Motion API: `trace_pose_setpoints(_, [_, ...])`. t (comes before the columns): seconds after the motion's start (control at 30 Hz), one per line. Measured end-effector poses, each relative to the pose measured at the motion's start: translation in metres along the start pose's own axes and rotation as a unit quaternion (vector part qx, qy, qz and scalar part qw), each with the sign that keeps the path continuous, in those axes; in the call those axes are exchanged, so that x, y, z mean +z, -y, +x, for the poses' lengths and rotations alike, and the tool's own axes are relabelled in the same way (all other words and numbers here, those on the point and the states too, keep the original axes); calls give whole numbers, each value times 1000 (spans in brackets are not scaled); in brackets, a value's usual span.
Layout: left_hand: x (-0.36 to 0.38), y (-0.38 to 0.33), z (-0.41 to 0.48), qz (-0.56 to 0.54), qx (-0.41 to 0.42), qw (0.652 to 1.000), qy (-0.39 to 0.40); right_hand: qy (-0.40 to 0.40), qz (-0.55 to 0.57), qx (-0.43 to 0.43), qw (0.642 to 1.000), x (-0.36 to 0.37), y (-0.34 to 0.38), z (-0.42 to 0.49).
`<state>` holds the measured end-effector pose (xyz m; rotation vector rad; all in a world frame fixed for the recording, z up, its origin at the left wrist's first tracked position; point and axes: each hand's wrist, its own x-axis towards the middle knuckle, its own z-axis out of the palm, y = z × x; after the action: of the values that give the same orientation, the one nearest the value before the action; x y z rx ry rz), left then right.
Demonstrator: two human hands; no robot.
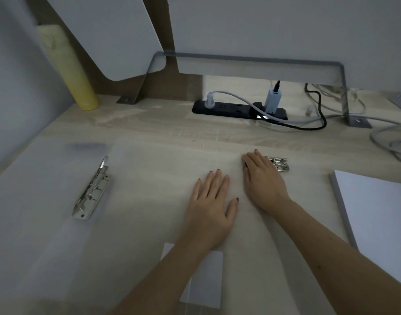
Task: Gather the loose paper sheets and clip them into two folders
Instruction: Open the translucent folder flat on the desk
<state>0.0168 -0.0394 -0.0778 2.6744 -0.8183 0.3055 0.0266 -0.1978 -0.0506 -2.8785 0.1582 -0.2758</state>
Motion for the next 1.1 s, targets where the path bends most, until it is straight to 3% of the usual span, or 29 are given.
trace_pose_setpoints(0.1, [0,0,0,1,-4,1000,6,-10,17,-6,1000,-4,-2,1])
trace_pose_setpoints(0.2, [-1,0,-1,-1,-6,1000,10,-60,91,47,993,-16,-1,3])
trace_pose_setpoints(0.47, [-4,4,0,12,3,1000,18,-201,287,229,908,-51,-39,3])
trace_pose_setpoints(0.9, [-13,8,5,42,5,993,113,-162,271,326,891,-108,-111,-107])
trace_pose_setpoints(1.1, [-25,-1,4,17,-14,987,162,-126,229,339,904,-123,-123,-164])
